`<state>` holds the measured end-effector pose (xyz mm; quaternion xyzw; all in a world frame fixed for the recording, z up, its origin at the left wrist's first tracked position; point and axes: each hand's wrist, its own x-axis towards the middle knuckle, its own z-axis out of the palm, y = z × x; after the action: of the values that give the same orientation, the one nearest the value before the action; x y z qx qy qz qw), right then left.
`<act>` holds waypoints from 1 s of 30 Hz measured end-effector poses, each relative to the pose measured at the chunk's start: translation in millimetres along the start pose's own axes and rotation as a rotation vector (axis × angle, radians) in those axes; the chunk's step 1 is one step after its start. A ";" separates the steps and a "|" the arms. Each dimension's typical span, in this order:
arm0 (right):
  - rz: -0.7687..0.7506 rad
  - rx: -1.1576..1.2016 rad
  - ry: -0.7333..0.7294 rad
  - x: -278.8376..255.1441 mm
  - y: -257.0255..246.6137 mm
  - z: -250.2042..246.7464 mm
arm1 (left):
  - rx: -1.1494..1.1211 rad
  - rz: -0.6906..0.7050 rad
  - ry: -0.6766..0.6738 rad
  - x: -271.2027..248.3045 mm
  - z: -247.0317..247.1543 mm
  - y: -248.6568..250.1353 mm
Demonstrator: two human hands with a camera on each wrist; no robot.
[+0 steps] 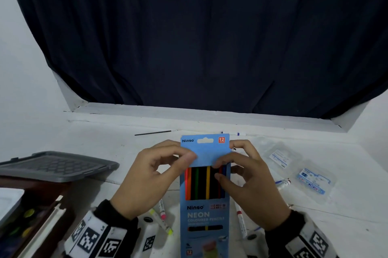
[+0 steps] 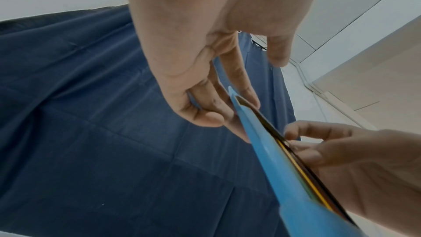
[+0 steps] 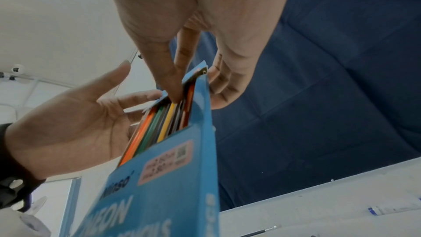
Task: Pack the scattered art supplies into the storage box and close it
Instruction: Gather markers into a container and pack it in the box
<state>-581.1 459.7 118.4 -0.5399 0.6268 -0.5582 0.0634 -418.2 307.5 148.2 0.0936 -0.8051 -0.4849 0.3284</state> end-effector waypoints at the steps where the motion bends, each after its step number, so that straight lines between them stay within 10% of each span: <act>1: -0.010 -0.011 -0.001 0.1 -1.2 0.0 | 0.016 0.000 0.018 0.1 0.0 -1.7; 30: 0.089 -0.129 -0.032 -38.1 6.0 9.4 | 0.314 0.049 0.014 -54.9 22.8 -28.2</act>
<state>-562.7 481.0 90.4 -0.5232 0.6840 -0.5044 0.0633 -394.9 335.2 93.2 0.1275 -0.8708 -0.3442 0.3272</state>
